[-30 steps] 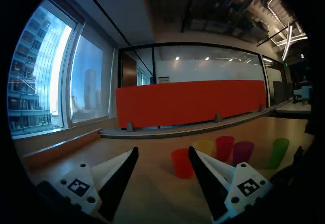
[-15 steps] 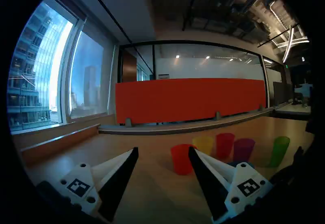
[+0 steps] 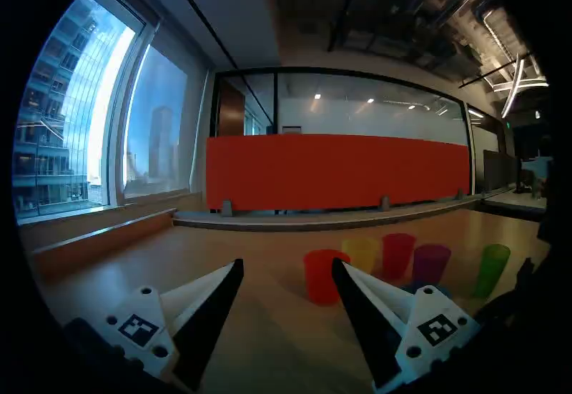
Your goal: Pour water
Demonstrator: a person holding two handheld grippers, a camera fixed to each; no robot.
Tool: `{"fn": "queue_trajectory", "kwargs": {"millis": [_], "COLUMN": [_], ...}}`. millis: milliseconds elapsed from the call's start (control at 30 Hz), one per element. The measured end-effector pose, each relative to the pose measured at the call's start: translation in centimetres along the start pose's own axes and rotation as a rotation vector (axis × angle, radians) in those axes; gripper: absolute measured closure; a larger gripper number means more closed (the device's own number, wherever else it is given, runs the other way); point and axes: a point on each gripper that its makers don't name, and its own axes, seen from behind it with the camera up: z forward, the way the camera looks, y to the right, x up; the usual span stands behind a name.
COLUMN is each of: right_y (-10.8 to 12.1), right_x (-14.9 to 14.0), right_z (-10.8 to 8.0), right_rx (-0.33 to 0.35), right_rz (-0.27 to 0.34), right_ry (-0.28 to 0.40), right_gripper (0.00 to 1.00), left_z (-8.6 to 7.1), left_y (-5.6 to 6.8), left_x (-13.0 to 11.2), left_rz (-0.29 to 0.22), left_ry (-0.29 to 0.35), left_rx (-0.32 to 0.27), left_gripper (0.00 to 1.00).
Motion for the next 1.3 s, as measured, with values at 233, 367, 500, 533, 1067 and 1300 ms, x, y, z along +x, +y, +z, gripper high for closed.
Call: {"fn": "queue_trajectory", "kwargs": {"millis": [233,367,500,533,1067,1300], "right_y": [-0.1,-0.1,0.0,0.0,0.4,0.7], "right_x": [0.1,-0.2,-0.5,-0.5,-1.1,-2.3], "right_z": [0.0,0.0,0.0,0.0,-0.3,0.4], "right_rx": [0.002,0.004,0.003,0.003,0.010,0.002], "right_rz": [0.003,0.001,-0.004,-0.005,-0.030,-0.039], "right_ry": [0.002,-0.001,-0.004,-0.004,0.013,0.006], "right_gripper": [0.00,0.00,0.00,0.00,0.00,0.00], "left_z": [0.1,0.1,0.1,0.1,0.2,0.2], "left_y": [0.1,0.1,0.1,0.1,0.1,0.1], "left_x": [-0.1,-0.2,-0.2,-0.2,-0.1,-0.2], "left_rz": [-0.001,-0.002,0.000,-0.001,-0.001,-0.001], "left_ry": [-0.006,-0.006,-0.008,-0.008,-0.009,-0.009], "left_rx": [-0.009,-0.009,-0.008,-0.009,-0.009,-0.009], "left_gripper": [0.09,0.09,0.09,0.09,0.09,0.09]}}
